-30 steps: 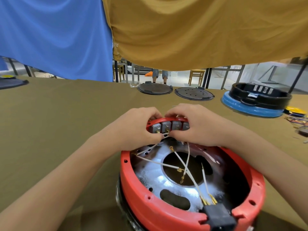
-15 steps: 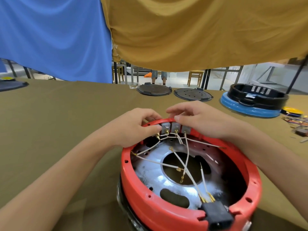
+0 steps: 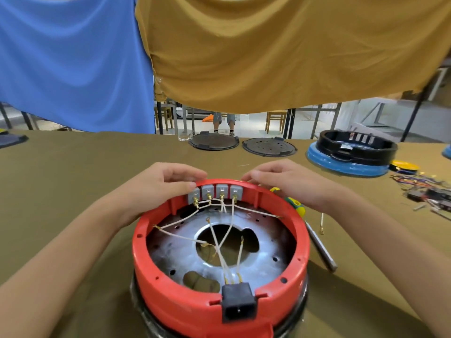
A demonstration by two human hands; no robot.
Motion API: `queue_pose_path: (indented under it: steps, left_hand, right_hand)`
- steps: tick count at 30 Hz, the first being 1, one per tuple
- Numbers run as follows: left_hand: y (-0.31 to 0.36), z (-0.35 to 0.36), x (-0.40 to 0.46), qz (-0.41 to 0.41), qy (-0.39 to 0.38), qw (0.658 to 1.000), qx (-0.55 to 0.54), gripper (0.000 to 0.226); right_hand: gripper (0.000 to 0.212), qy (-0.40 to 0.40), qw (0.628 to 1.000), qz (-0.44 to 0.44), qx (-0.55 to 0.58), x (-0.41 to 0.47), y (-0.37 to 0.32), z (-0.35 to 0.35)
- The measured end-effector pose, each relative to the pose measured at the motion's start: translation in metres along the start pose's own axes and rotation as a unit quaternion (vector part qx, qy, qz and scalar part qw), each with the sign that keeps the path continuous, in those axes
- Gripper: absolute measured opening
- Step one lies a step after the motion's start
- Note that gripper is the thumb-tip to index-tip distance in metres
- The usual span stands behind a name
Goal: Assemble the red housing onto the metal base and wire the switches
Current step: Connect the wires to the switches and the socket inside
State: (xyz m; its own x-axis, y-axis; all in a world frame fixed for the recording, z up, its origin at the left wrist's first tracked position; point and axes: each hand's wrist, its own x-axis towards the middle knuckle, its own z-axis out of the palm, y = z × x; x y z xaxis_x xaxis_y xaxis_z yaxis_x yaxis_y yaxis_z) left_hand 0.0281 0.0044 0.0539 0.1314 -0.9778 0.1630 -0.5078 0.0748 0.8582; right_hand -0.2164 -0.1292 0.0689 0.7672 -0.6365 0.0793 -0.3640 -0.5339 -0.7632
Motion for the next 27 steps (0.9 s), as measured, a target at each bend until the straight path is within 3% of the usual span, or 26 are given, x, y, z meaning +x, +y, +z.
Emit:
queue_pose_path:
  steps: [3, 7, 10, 17, 21, 27]
  left_hand:
    - [-0.005, 0.006, 0.004, 0.004, 0.006, 0.999, -0.043, 0.032]
    - [-0.010, 0.011, 0.008, 0.010, 0.052, 0.993, -0.108, 0.031]
    - [-0.013, 0.016, 0.009, 0.008, 0.064, 0.986, -0.154, 0.031]
    - [-0.010, 0.024, 0.009, -0.017, 0.062, 0.970, -0.233, 0.028]
    - [-0.007, 0.026, 0.007, -0.028, 0.063, 0.968, -0.243, 0.027]
    - [-0.006, 0.026, 0.005, -0.027, 0.069, 0.969, -0.236, 0.028]
  right_hand:
    - [0.024, 0.123, 0.988, 0.051, 0.078, 0.006, 0.014, -0.012]
    - [0.019, 0.216, 0.968, 0.127, -0.009, 0.012, 0.040, -0.025]
    - [0.017, 0.211, 0.957, 0.175, -0.094, 0.012, 0.054, -0.038]
    - [0.007, 0.049, 0.948, 0.210, -0.233, 0.006, 0.065, -0.044]
    - [0.008, 0.061, 0.941, 0.162, -0.292, 0.011, 0.072, -0.036]
    - [0.006, 0.203, 0.938, 0.092, -0.266, 0.018, 0.077, -0.027]
